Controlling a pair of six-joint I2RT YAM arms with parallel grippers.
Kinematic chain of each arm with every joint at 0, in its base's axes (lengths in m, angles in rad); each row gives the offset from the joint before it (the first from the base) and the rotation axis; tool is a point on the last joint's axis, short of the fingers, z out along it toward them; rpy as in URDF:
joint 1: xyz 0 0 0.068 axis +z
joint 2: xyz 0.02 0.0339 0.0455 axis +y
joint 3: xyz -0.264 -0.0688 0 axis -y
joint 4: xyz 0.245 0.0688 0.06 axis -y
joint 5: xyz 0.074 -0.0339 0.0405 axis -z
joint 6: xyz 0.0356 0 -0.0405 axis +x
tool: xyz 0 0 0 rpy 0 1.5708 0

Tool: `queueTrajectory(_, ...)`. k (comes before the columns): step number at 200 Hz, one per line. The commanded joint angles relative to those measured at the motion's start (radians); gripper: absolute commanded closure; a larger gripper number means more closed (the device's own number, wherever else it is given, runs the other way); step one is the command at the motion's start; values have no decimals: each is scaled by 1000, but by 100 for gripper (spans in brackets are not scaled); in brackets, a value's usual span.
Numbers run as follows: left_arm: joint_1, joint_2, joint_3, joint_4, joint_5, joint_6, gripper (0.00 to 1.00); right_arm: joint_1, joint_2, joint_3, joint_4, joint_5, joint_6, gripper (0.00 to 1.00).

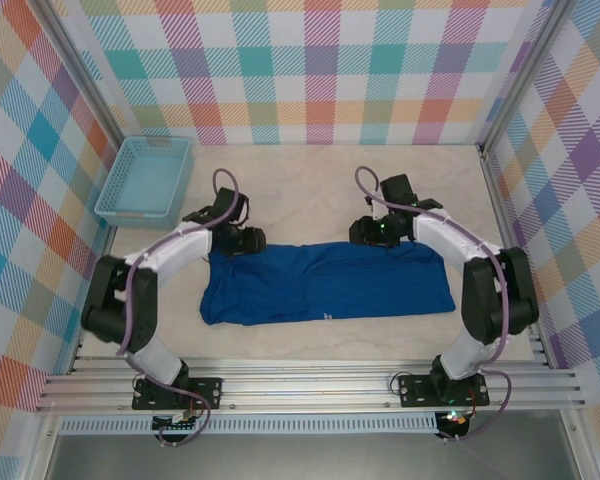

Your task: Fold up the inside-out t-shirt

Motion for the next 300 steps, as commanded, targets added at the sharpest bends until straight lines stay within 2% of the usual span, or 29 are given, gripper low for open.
queueTrajectory(1,65,126,61,32,-51,-16,45,-32,82,65,-22,72,19,49)
queueTrajectory(29,130,237,97,46,-20,-32,45,-87,142,62,-61,133,26,51)
queueTrajectory(70,147,270,92,60,-30,-35,45,-154,156,-12,-125,168,27,54)
queueTrajectory(103,148,255,86,61,-37,-32,44,-189,91,-101,-132,198,20,54)
queueTrajectory(141,148,241,99,48,-56,-21,43,-219,28,-96,-163,220,-1,54)
queueTrajectory(190,148,157,108,53,-3,-26,41,-267,-94,-103,-131,221,3,50)
queueTrajectory(221,146,102,76,76,40,-44,37,-291,-32,-59,-82,214,32,51)
queueTrajectory(247,135,78,36,82,65,-65,37,-307,57,-14,-139,262,41,54)
queueTrajectory(271,128,85,-47,145,55,-95,37,-341,47,-60,-116,285,53,54)
queueTrajectory(300,130,143,-79,147,6,-90,38,-391,66,-67,-131,308,56,57)
